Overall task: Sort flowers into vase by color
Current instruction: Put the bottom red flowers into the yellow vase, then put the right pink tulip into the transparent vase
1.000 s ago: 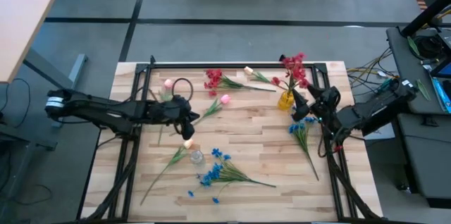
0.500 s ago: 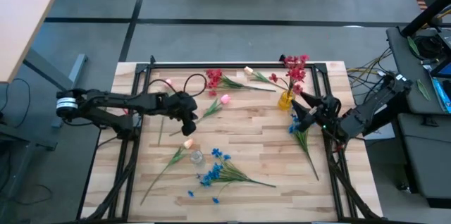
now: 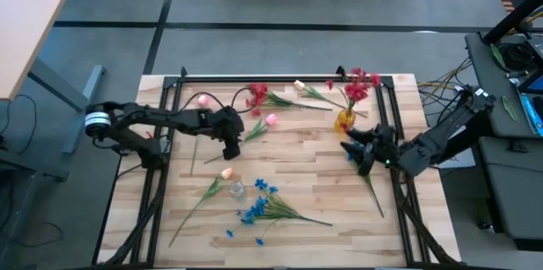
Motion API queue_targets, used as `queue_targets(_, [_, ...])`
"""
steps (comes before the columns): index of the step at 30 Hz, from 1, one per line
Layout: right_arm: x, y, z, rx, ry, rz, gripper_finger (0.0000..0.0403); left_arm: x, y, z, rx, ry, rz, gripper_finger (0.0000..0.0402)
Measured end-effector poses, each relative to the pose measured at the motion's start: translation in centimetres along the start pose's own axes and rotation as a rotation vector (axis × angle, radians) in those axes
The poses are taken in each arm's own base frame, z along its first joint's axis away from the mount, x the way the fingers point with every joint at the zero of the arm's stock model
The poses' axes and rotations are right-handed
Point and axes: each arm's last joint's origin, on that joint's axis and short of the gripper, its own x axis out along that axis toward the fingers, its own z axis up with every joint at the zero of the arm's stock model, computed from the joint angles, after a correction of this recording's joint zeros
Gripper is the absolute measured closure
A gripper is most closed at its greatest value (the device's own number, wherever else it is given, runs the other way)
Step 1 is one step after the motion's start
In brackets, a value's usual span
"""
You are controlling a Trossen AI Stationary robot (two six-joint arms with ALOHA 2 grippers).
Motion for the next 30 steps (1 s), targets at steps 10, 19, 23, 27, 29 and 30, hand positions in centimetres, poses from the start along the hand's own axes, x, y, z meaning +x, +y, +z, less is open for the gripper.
queue_targets(10, [0.5, 0.4, -1.2, -0.009, 0.051, 0.003, 0.0133, 1.9, 0.0, 0.0, 0.070, -0.027, 0.008, 0.0224])
queue_targets(19, [0.6, 0.5, -1.3, -0.015, 0.053, 0.000, 0.0133, 3.2, 0.1, -0.2, 0.076, -0.017, 0.054, 0.0281])
queue_targets(23, [0.6, 0.5, -1.3, -0.015, 0.053, 0.000, 0.0133, 3.8, 0.1, -0.4, 0.069, -0.001, 0.052, 0.0313])
queue_targets(27, [0.6, 0.5, -1.3, -0.016, 0.055, 0.003, 0.0133, 3.9, 0.1, -0.4, 0.059, 0.000, 0.049, 0.0355])
queue_targets(29, [0.6, 0.5, -1.3, -0.016, 0.055, 0.003, 0.0133, 3.6, 0.1, -0.3, 0.059, -0.009, 0.048, 0.0382])
queue_targets(30, [0.6, 0.5, -1.3, -0.016, 0.055, 0.003, 0.0133, 3.4, 0.1, -0.3, 0.059, -0.013, 0.050, 0.0391])
